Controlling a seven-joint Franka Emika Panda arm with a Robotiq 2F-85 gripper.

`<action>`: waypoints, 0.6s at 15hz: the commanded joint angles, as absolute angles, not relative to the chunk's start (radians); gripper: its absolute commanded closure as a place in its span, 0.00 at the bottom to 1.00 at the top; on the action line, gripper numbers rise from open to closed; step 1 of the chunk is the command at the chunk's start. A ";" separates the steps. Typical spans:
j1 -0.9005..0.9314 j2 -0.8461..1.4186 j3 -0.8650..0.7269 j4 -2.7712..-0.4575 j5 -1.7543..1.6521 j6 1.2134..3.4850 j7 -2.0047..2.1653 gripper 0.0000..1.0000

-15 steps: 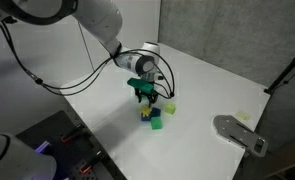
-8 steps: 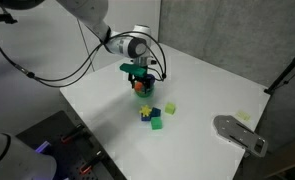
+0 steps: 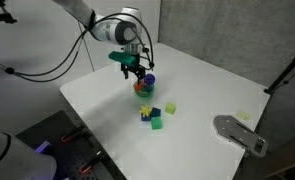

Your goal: Pick up the yellow toy from the green bowl and put it on the left blue block

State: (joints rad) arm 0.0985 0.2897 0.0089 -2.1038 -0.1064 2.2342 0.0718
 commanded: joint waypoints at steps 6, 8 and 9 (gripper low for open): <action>0.084 -0.003 0.030 -2.175 -0.034 2.076 0.105 0.00; 0.084 -0.032 0.032 -2.152 -0.035 2.027 0.123 0.00; 0.083 -0.043 0.034 -2.142 -0.035 2.004 0.127 0.00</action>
State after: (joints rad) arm 0.0970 -0.0002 0.0182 -2.1652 -0.0481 2.0726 0.0965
